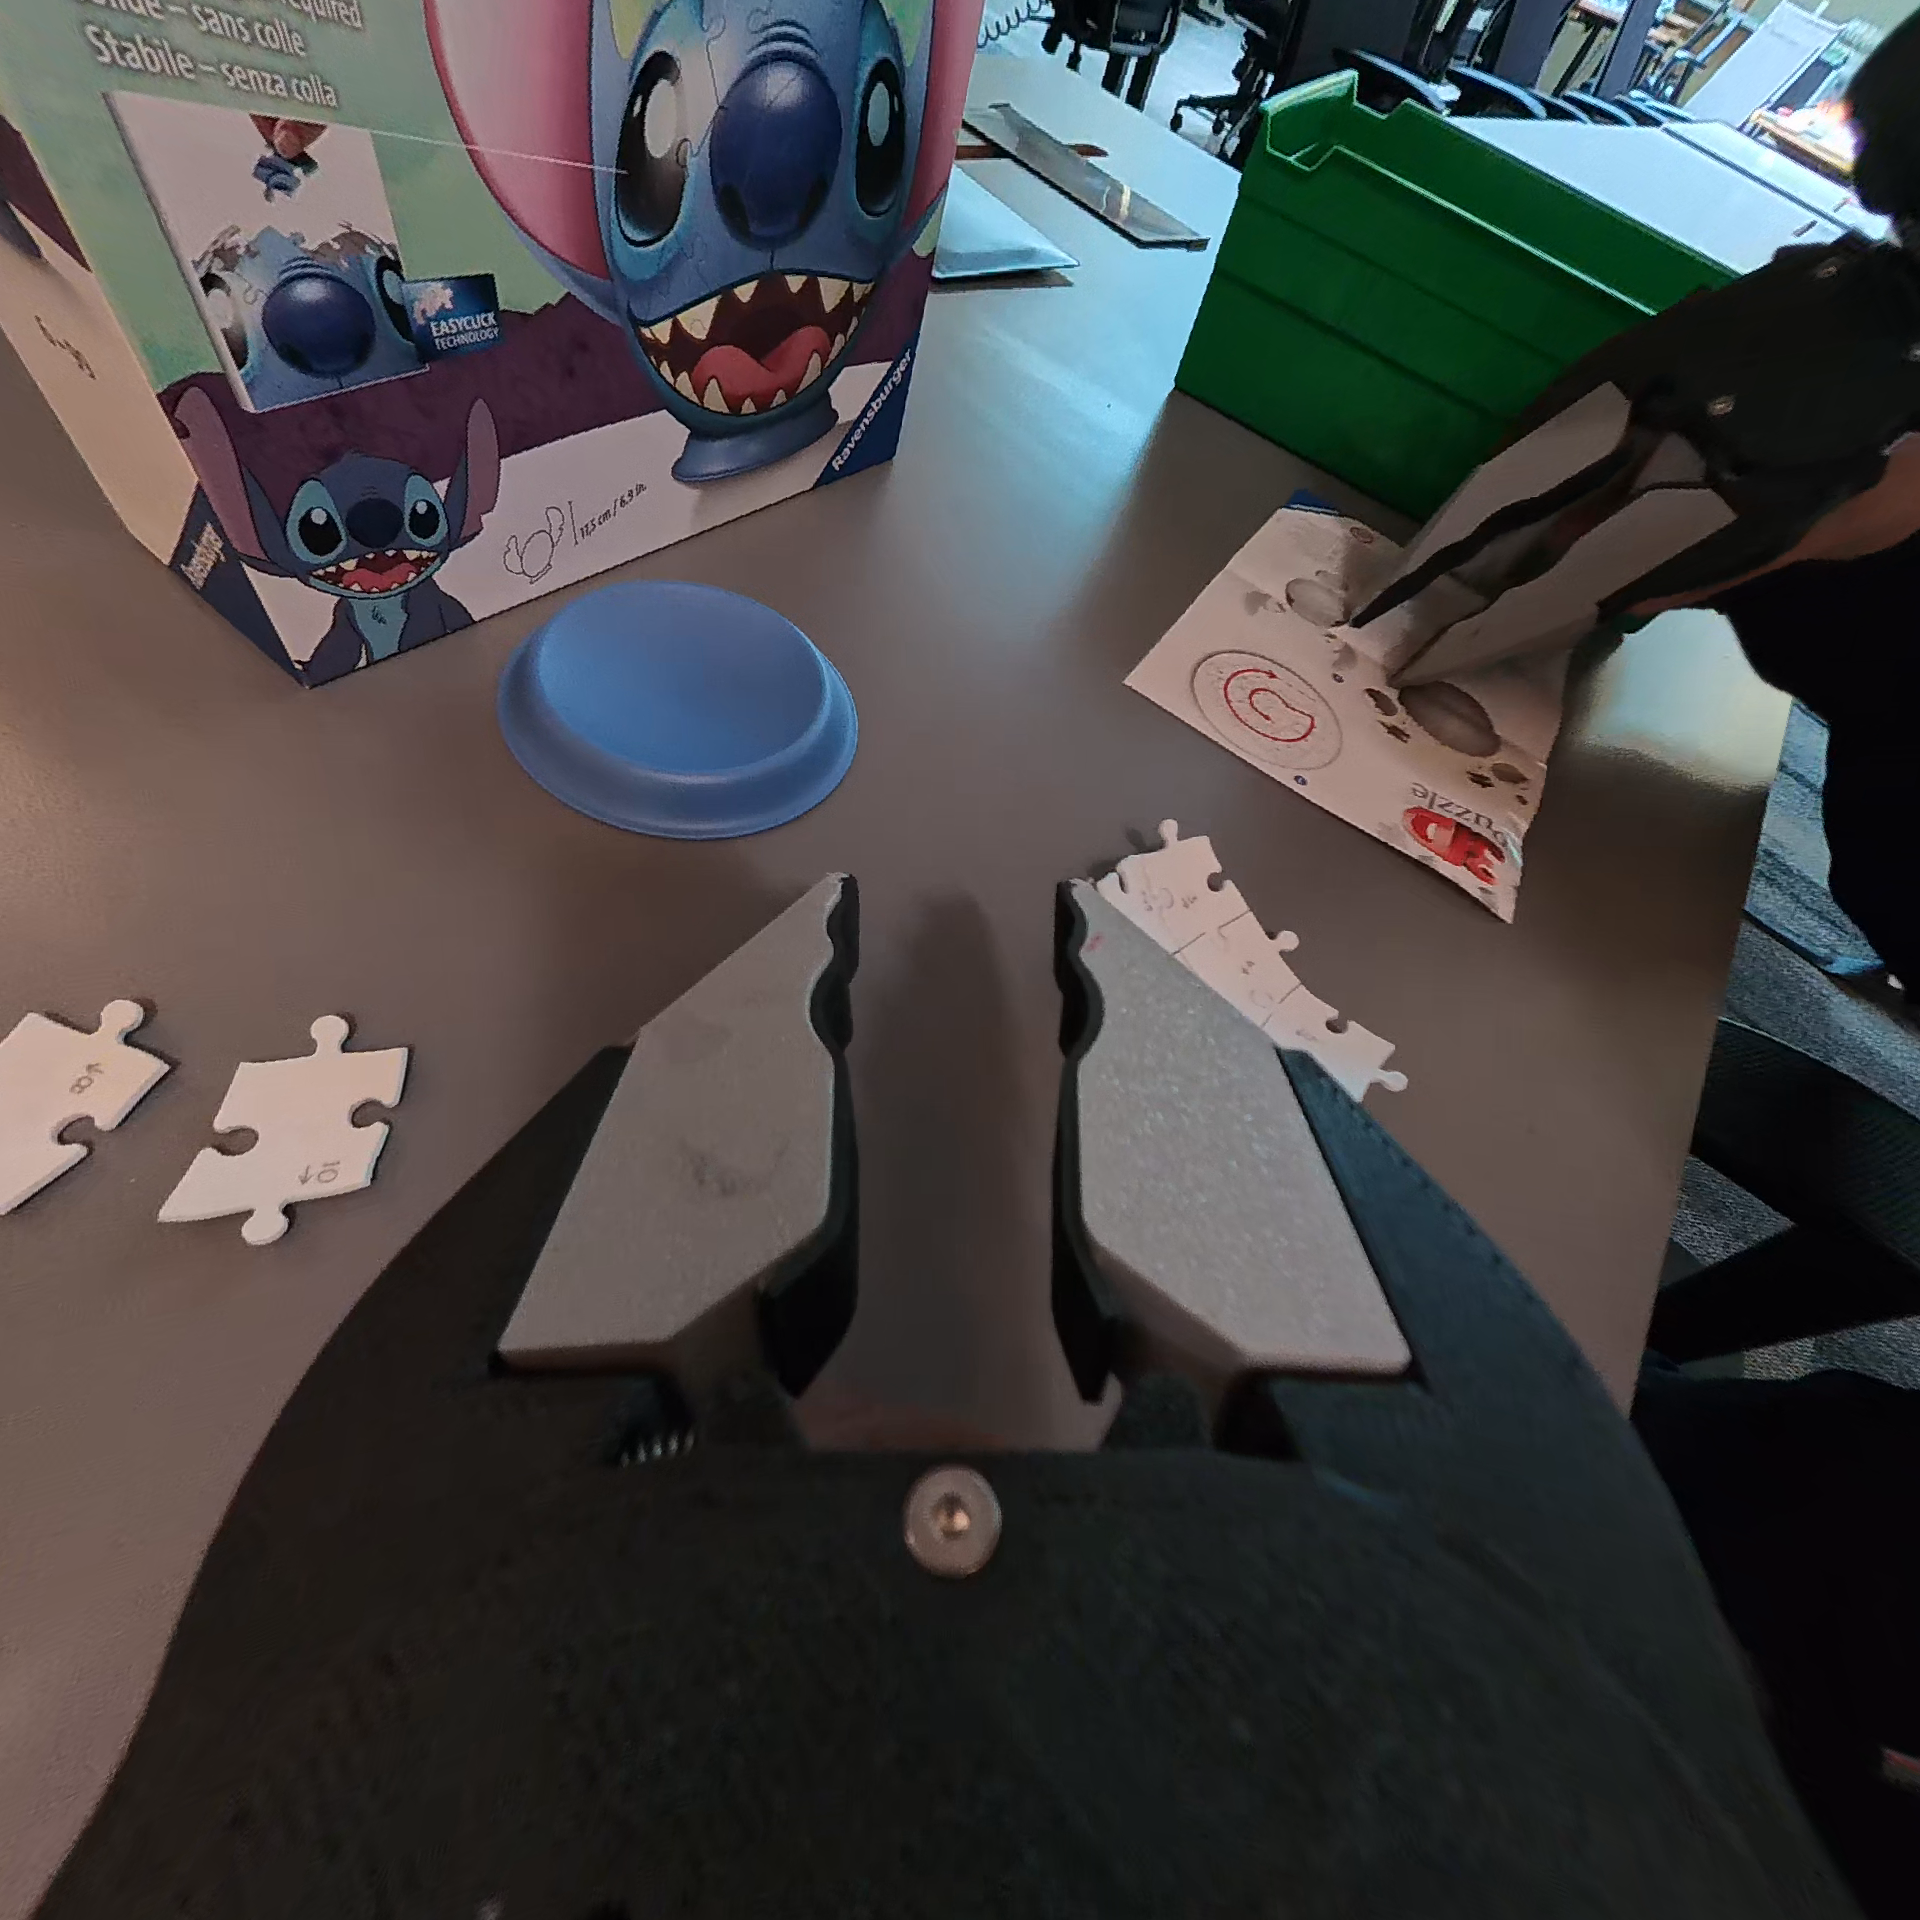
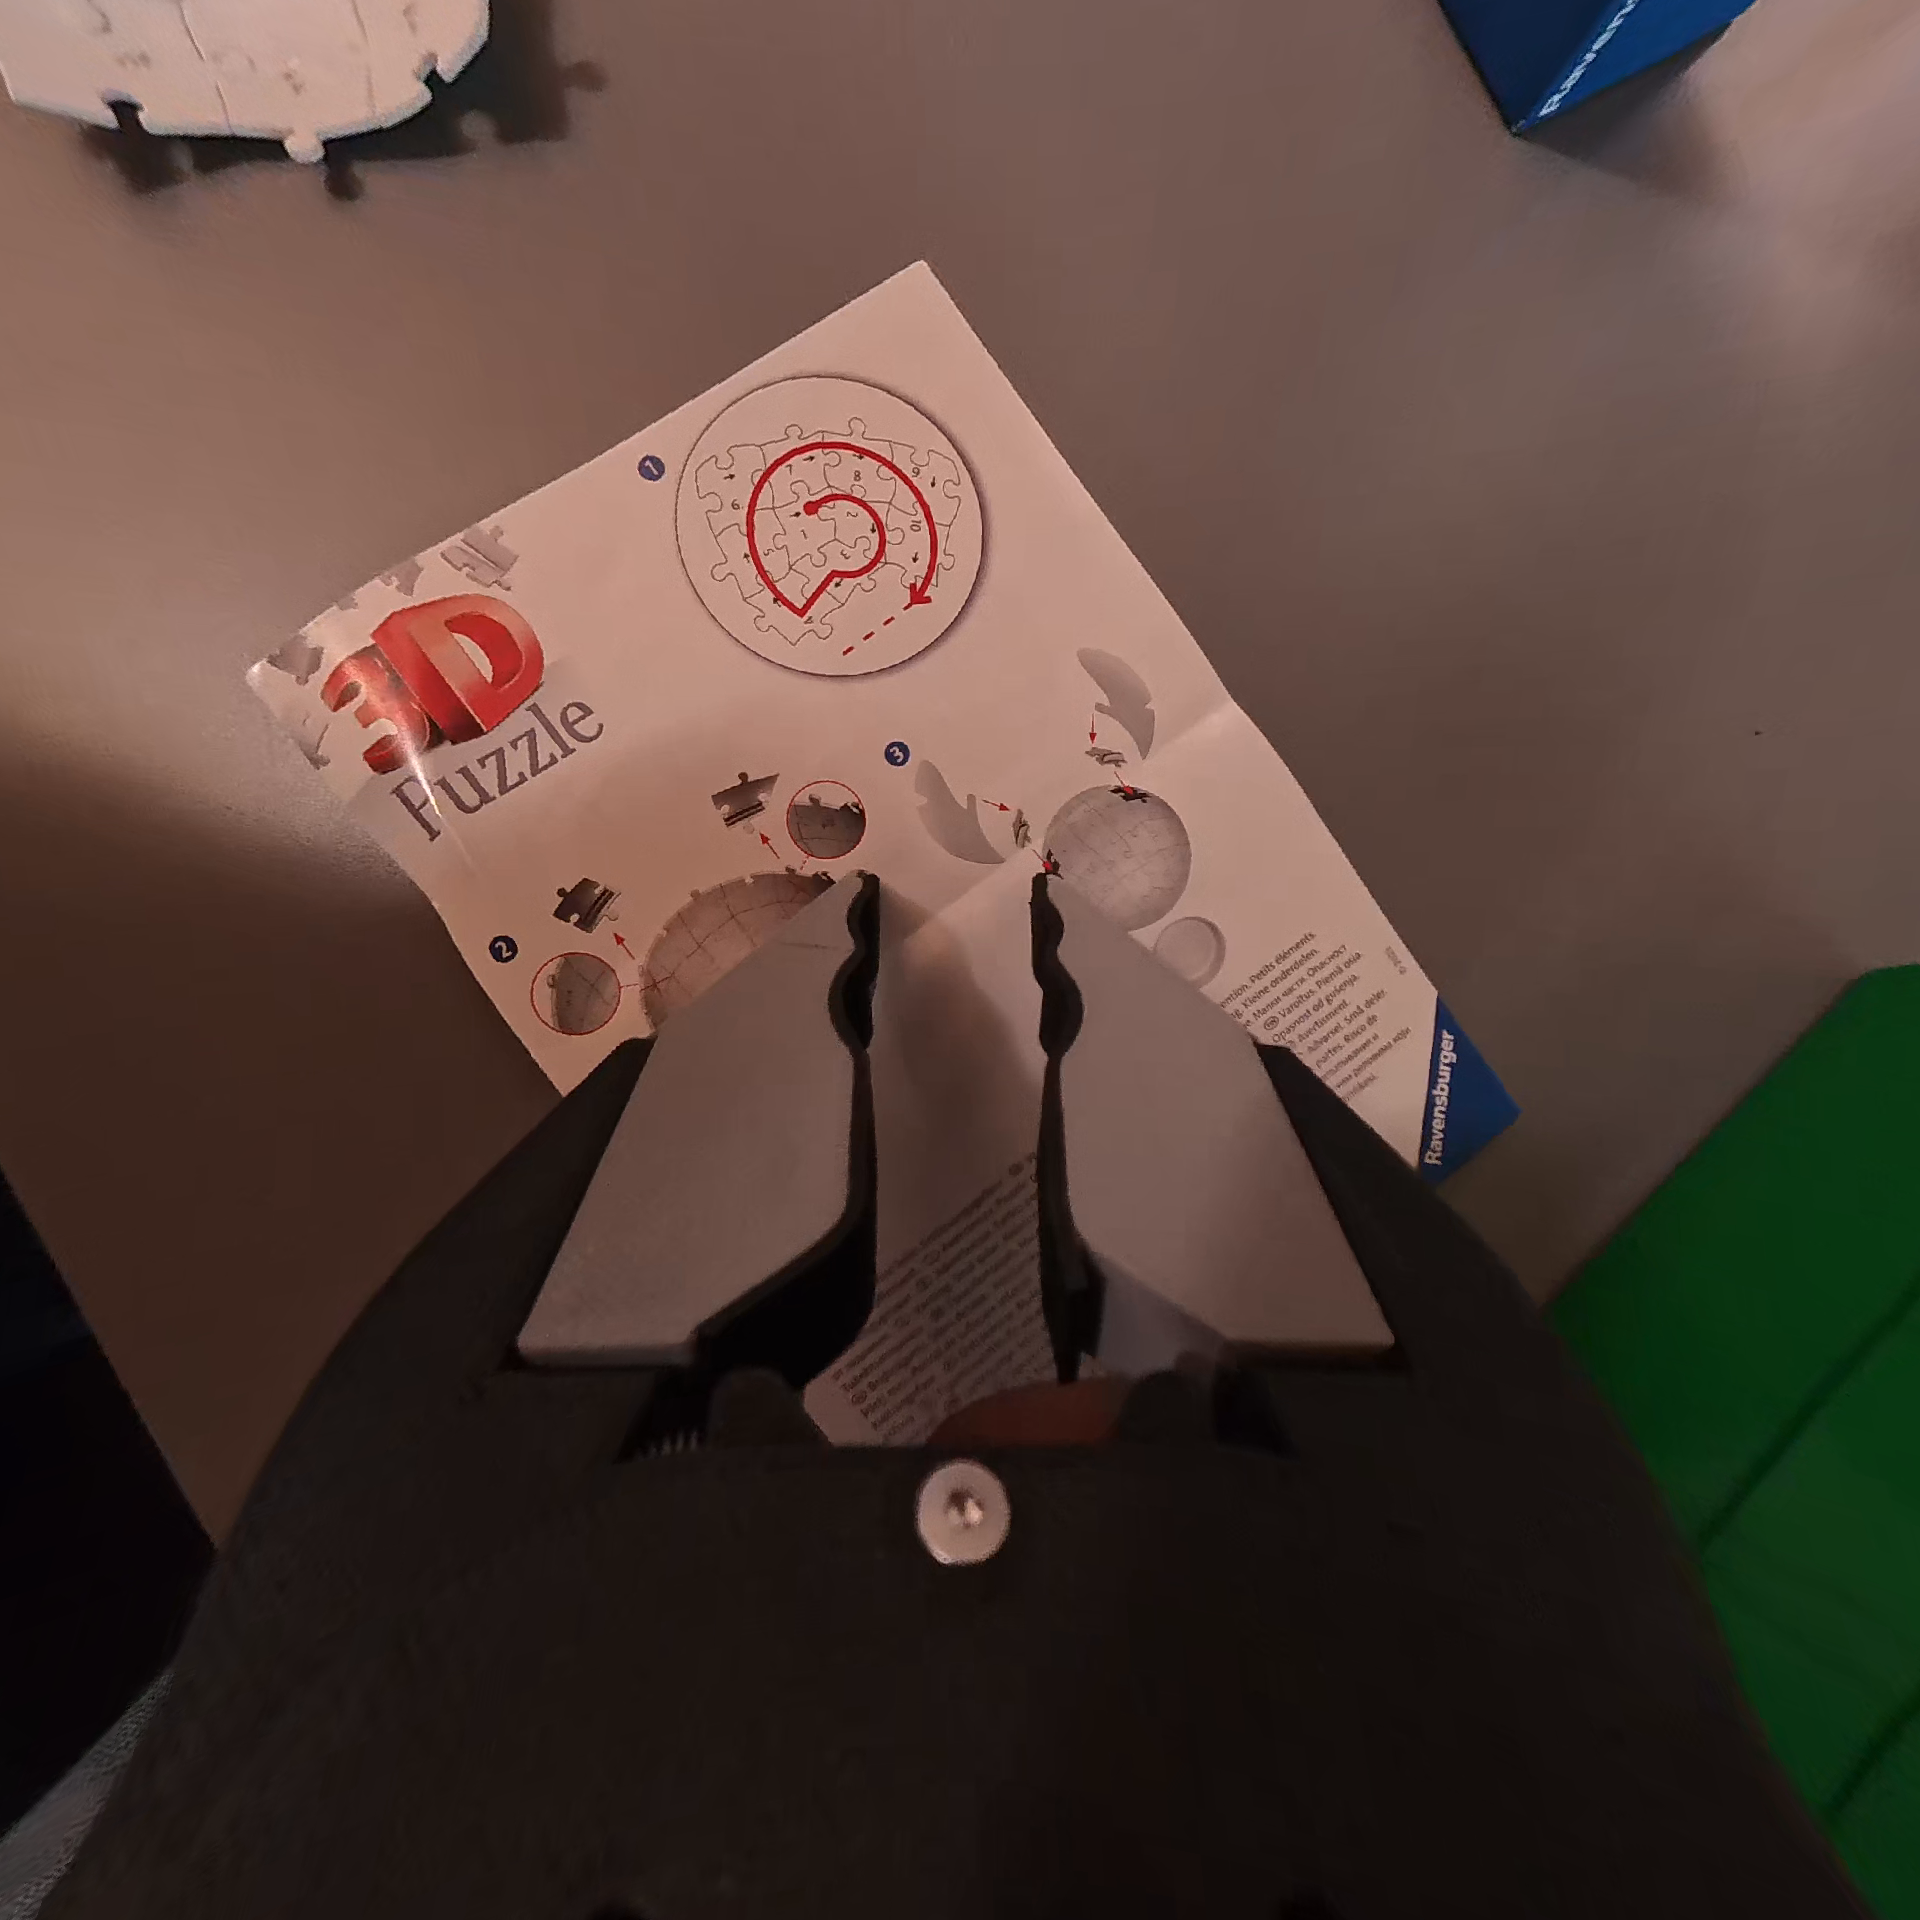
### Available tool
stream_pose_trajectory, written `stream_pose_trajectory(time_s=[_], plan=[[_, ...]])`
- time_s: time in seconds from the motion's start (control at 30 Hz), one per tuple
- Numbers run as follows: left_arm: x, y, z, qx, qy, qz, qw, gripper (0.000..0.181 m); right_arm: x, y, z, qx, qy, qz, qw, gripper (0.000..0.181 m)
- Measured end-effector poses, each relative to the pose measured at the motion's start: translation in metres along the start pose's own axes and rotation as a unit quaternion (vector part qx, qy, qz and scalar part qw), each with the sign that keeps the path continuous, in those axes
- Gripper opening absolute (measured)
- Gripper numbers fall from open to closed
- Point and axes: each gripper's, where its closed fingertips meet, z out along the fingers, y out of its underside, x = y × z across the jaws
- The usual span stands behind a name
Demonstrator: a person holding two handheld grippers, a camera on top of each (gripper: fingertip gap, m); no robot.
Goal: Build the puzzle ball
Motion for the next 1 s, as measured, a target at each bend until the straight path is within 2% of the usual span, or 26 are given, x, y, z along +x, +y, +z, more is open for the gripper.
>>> stream_pose_trajectory(time_s=[0.2,0.37,0.57,0.77,0.93,1.0], plan=[[0.000,0.000,0.000,0.002,-0.001,0.002,1.000,0.036,-0.002,0.002,-0.005,-0.021,0.021,-0.020,0.999,0.030],[0.003,0.001,0.000,-0.003,0.014,-0.005,1.000,0.036,-0.006,-0.007,-0.014,-0.007,0.041,-0.027,0.999,0.032],[0.009,0.004,0.009,-0.044,0.056,-0.022,0.997,0.037,-0.004,-0.026,-0.022,0.038,0.068,-0.021,0.997,0.034],[0.012,0.022,0.029,-0.144,0.047,0.008,0.988,0.043,-0.007,-0.048,-0.012,0.079,0.066,-0.018,0.994,0.034],[0.025,0.010,0.039,-0.151,0.098,-0.031,0.983,0.044,-0.014,-0.059,-0.006,0.097,0.054,-0.023,0.994,0.035],[0.024,0.013,0.044,-0.167,0.095,-0.028,0.981,0.044,-0.017,-0.062,-0.004,0.102,0.047,-0.022,0.993,0.035]])
